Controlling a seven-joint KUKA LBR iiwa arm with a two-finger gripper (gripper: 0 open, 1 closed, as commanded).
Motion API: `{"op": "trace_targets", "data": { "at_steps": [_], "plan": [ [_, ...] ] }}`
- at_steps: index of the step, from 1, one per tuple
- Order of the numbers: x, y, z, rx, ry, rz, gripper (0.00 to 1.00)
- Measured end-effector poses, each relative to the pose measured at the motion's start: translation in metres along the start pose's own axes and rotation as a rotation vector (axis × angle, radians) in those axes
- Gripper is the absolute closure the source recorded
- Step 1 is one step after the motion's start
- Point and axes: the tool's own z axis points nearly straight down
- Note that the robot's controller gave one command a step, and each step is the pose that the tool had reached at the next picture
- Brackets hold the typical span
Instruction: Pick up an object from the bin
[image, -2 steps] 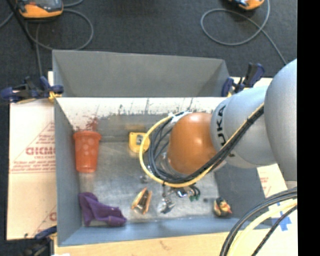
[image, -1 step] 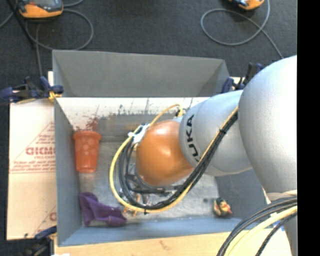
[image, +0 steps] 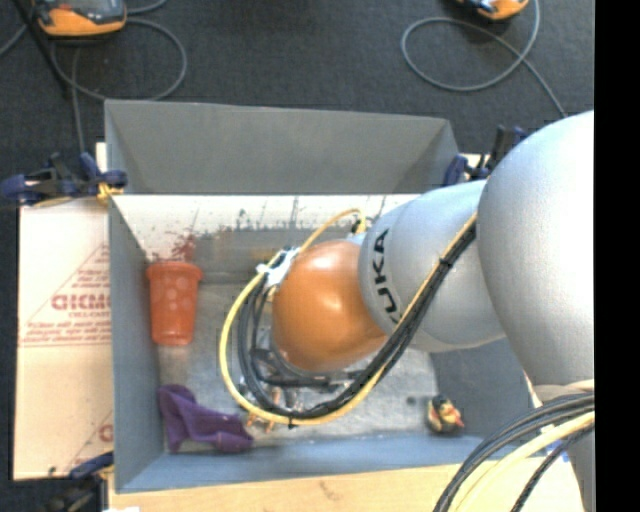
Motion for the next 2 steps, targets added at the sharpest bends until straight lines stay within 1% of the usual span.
{"op": "trace_targets", "data": {
  "at_steps": [1,2],
  "plan": [
    [0.013,0.004,-0.043,-0.023,-0.001,-0.042,1.00],
    [0.019,0.000,-0.104,-0.021,-0.003,-0.068,1.00]
  ]
}}
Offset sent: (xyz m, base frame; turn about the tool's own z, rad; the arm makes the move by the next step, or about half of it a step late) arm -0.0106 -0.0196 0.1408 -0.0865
